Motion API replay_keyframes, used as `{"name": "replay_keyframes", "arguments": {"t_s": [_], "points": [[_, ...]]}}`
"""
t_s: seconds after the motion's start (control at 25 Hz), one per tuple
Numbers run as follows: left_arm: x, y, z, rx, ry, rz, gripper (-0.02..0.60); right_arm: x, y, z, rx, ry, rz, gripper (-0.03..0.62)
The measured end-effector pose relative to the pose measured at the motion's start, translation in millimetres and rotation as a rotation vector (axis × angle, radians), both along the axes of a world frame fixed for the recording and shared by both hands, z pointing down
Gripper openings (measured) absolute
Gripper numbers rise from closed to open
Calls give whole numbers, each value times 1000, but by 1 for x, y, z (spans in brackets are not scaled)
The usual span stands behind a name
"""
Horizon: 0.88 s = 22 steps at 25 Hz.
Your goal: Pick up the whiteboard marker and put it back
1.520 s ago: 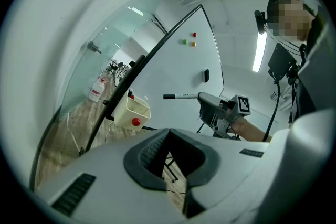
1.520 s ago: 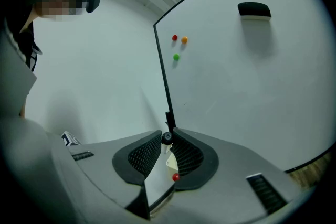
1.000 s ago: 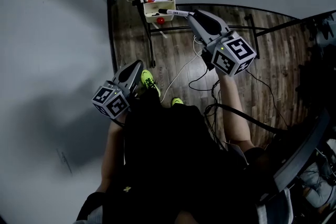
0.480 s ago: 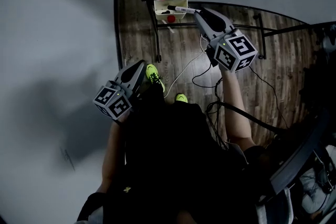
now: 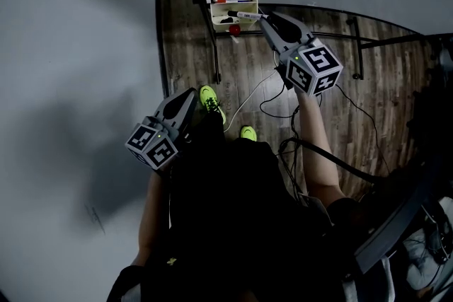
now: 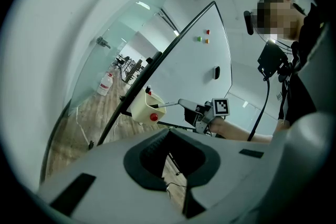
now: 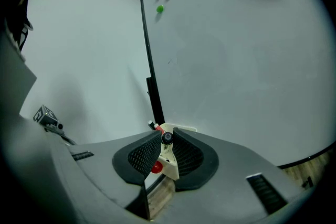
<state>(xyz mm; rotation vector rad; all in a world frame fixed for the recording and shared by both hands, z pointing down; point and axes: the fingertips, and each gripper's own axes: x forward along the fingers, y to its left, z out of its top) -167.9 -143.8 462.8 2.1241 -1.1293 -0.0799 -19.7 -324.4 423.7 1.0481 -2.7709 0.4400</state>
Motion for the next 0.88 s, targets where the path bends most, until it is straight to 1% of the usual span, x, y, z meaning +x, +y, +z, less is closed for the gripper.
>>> {"name": "replay_keyframes", "arguments": {"t_s": [0.2,0.4,0.68,0.88], "points": [[2,1,4,-15,8,-1,32,-6,-6,10,-10,17,-12,74],[2,2,3,-21,-4,-1,32,-11,-11,17,-9,28,-24,74],[-1,2,8,-30,-3,-9,32,-17,-16,26,-3,66,-40,75],[3,4,10,-38,-4,-4,32,-17,-17,35,-9,77,-38,77]]}}
